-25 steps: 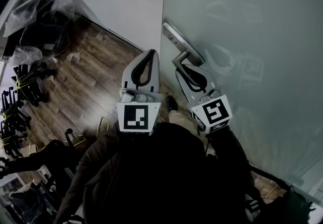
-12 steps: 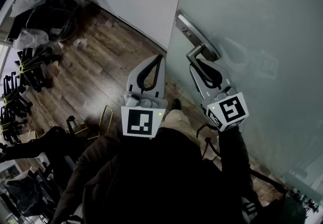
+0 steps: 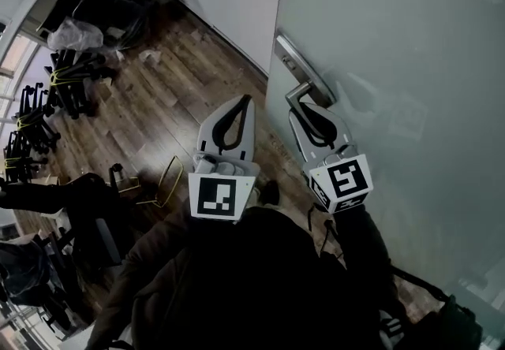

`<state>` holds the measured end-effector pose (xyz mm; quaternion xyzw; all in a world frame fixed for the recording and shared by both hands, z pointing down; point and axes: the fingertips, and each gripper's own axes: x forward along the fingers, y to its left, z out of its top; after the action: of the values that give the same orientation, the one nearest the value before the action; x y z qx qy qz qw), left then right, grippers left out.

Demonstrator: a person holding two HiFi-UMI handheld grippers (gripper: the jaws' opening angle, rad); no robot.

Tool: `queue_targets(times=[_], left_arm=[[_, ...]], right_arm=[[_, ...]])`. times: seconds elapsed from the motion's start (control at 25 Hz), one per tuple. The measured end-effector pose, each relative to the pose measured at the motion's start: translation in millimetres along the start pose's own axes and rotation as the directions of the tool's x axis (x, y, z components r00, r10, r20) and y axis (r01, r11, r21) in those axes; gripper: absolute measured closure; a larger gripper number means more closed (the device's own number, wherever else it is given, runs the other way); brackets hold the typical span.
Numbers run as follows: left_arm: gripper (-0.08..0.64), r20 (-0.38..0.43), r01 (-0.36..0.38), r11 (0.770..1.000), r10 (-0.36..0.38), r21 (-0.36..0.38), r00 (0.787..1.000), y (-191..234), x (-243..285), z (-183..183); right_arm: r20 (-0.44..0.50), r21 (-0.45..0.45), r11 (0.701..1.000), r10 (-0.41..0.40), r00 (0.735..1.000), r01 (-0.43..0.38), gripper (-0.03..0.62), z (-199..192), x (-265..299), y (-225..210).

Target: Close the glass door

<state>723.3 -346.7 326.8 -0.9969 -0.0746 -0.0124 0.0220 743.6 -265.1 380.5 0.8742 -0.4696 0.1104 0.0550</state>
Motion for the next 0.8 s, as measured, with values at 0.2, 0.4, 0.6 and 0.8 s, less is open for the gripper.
queue_targets(times=[0.2,0.4,0.6,0.8], left_arm=[[0.563,-0.007,-0.093,0.996,0.093,-0.007,0.996,2,-24,2],[0.563,0.011,-0.191,0.981,0.191,0.008,0.981,3,-48,10],[0.563,-0.01,-0.286,0.958,0.286,-0.033,0.958,3,-95,-2],[0.563,0.001,-0.327,0.945,0.327,-0.01,0.945,7,-122,-1]], right_arm=[[0.002,-0.007,0.999,0.044,0.999,-0.044,0.525,0,-3,17],[0.007,-0.013,0.995,0.098,0.995,-0.098,0.525,5,-2,36],[0.009,-0.013,0.987,0.16,0.987,-0.16,0.523,-4,-8,71],[0.004,-0.017,0.98,0.2,0.98,-0.2,0.522,-7,-13,100]])
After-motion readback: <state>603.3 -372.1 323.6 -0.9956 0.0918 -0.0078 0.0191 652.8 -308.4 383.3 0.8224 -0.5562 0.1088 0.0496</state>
